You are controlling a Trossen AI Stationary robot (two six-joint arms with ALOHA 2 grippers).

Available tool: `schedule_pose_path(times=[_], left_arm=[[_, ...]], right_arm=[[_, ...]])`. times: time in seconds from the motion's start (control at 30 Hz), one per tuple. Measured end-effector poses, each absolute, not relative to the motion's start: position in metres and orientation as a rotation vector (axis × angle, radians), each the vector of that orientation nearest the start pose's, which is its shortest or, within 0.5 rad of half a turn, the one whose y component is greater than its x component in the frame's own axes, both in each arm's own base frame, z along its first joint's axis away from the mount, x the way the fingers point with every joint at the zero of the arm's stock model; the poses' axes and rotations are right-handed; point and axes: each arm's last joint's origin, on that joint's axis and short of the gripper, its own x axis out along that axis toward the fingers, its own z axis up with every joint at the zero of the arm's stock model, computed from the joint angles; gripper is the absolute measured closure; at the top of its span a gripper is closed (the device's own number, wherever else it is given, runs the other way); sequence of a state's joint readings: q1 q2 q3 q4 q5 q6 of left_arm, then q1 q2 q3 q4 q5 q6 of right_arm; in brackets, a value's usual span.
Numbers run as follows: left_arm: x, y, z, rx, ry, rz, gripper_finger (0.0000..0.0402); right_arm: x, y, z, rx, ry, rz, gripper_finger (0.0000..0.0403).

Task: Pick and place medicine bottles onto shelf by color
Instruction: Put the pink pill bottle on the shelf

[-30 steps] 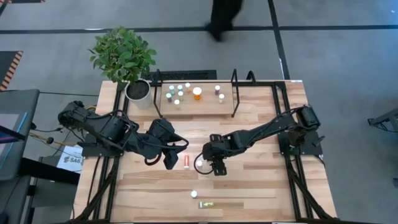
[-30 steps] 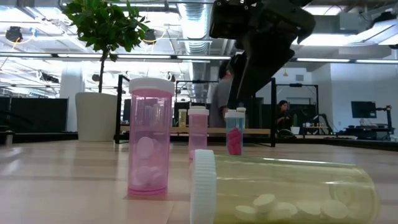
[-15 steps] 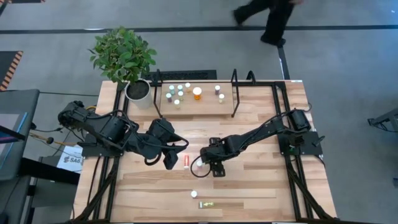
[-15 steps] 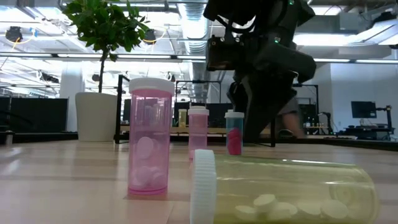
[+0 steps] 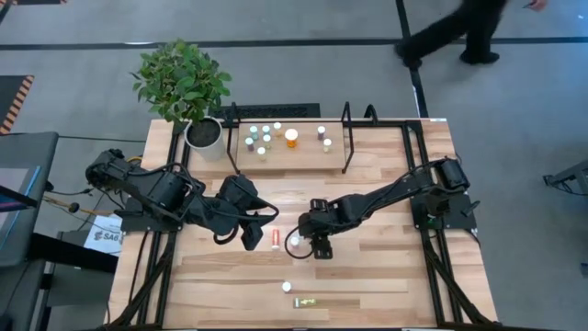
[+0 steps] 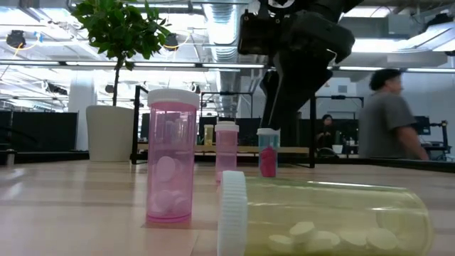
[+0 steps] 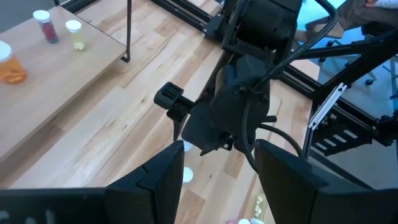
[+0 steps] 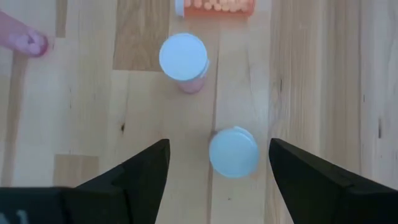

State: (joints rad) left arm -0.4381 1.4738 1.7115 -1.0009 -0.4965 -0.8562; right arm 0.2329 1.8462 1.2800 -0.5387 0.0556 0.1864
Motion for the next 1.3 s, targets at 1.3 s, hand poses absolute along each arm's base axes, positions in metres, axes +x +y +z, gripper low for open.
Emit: schedule_pose_path(times=[1.3], left_arm=[[0.2623, -0.1078, 0.415, -0.454, 0.635, 0.346, 0.0219]], right_arm=[[0.3669, 0.0796, 0.1885, 0.047, 1.097, -0.006, 0.0128]])
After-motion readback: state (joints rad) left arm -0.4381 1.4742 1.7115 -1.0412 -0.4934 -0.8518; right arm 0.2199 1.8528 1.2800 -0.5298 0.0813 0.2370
